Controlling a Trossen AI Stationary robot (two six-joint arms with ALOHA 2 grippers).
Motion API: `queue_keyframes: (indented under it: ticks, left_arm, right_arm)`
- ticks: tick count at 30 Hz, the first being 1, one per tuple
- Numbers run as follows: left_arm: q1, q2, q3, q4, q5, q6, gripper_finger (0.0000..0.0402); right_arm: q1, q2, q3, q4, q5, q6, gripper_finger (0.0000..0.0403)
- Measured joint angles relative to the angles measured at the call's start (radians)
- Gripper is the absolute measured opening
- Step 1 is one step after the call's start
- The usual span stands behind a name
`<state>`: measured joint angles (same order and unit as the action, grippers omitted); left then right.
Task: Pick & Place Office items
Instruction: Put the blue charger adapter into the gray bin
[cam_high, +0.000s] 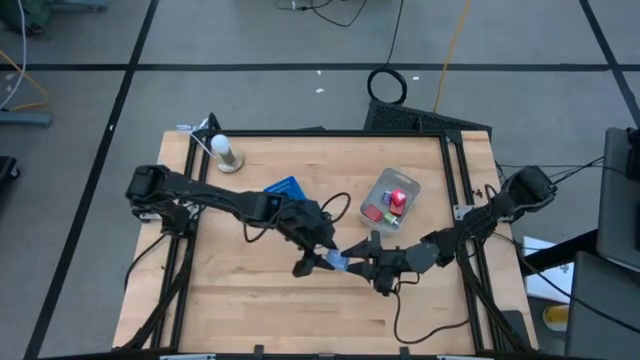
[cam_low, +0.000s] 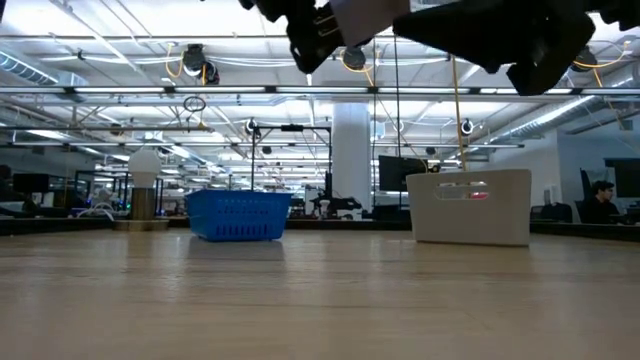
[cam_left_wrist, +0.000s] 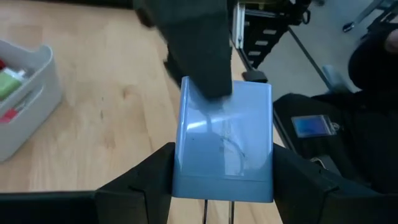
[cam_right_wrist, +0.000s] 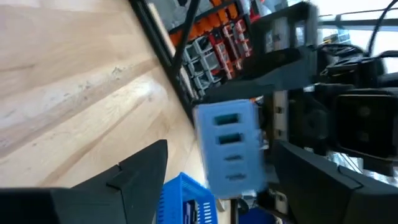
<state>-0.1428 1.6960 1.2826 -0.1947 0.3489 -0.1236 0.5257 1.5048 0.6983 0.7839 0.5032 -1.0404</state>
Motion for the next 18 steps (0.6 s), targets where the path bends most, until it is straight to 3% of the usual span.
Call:
queue_keyframes:
  ticks: [8,18]
  left_arm:
    - [0.023,0.018,0.001,0.019,0.002,0.007,0.0217]
    - [0.033,0.022,0.001,0.016,0.018,-0.003,0.0217]
  right_arm:
    - [-0.017,0.000,-0.001,0.040,-0.006,0.005,0.0246]
    - [-0.035,0.000,-0.001,-0.006,-0.059,0.048,0.0120]
